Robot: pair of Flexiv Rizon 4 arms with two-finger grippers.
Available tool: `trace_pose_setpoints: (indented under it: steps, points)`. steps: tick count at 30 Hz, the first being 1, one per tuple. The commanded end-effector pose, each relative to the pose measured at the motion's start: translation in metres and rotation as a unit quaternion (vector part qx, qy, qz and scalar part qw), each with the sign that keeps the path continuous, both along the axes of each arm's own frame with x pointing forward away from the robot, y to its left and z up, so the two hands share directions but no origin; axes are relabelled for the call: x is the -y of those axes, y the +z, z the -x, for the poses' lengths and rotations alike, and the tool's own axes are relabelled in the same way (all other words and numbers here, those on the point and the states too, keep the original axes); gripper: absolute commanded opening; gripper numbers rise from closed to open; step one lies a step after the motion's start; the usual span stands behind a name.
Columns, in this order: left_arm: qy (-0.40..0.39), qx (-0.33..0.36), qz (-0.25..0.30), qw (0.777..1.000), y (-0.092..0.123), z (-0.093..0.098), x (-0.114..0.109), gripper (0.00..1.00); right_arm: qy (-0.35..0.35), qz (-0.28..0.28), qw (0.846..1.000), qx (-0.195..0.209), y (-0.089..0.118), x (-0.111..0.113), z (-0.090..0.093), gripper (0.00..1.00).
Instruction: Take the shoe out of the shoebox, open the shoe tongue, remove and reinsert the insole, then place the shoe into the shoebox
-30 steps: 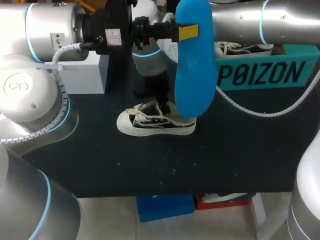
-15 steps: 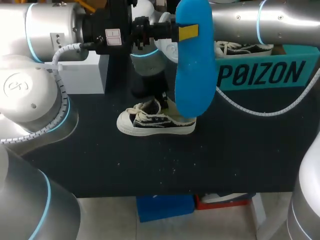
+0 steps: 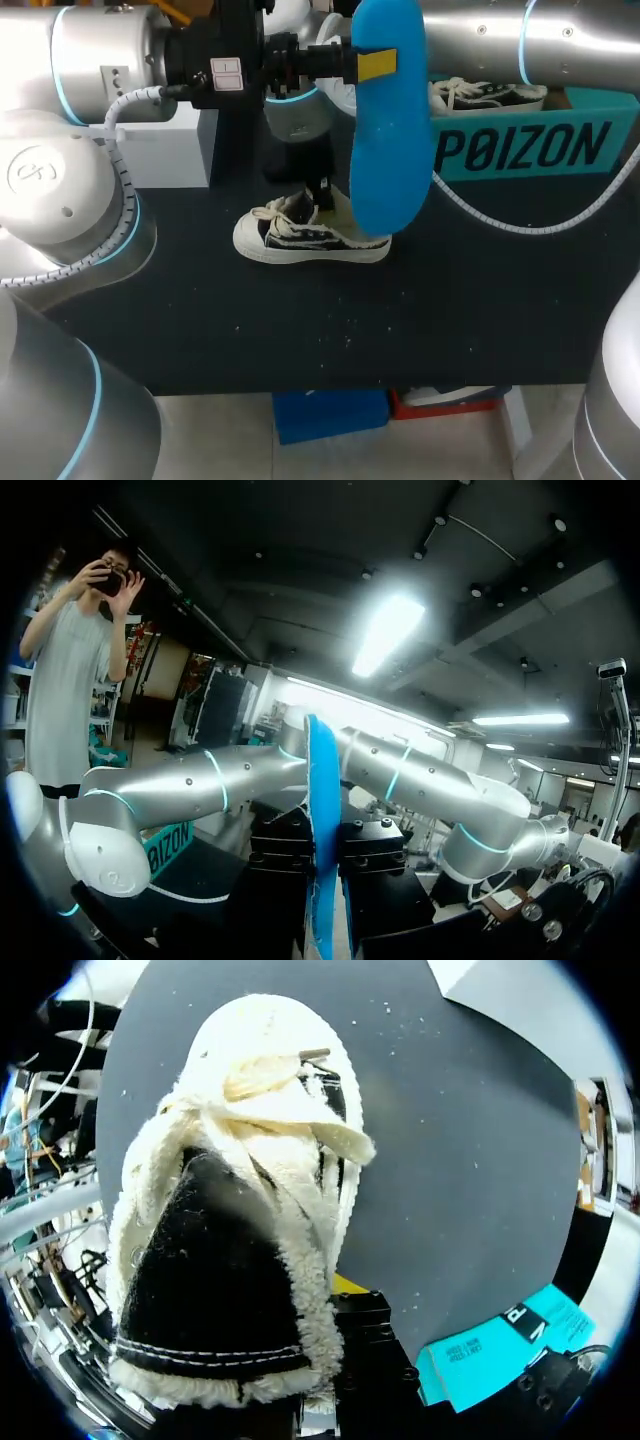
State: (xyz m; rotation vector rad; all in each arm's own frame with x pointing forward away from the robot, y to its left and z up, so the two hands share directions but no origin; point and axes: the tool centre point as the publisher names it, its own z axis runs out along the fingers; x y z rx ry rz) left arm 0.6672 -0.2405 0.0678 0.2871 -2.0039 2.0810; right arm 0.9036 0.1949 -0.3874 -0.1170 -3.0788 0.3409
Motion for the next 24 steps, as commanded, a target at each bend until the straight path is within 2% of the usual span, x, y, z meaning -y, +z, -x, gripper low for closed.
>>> trace_pose_setpoints:
  steps: [1,4,7,13,15,20,23,24]
  points:
    - [0.0,0.001,0.002,1.0,-0.001,0.0,0.001,0.0,-0.094,0.028,0.995,0.0,0.023,0.009,0.008,0.0]
    - [0.0,0.001,0.002,1.0,-0.001,0.0,0.001,0.0,-0.206,0.038,0.978,-0.013,0.029,0.013,0.008,0.0]
    - [0.0,0.001,0.002,1.0,-0.001,0.0,0.001,0.0,-0.303,0.047,0.952,-0.004,0.034,0.016,0.008,0.0]
    - [0.0,0.001,0.002,1.0,-0.001,0.0,0.001,0.0,-0.456,0.042,0.889,0.017,0.037,0.023,0.004,0.0]
    - [0.0,0.001,0.002,1.0,-0.001,0.0,0.001,0.0,-0.519,0.023,0.854,0.021,0.038,0.028,0.002,0.0]
    - [0.0,0.001,0.002,1.0,-0.001,0.0,0.001,0.0,-0.617,-0.016,0.786,0.034,0.041,0.036,-0.001,0.0]
    - [0.0,0.001,0.002,1.0,-0.001,0.0,0.001,0.0,-0.66,-0.028,0.75,0.041,0.038,0.04,-0.002,0.0]
    - [0.0,0.001,0.002,1.0,-0.001,0.0,0.001,0.0,-0.667,-0.034,0.743,0.043,0.038,0.04,-0.003,0.0]
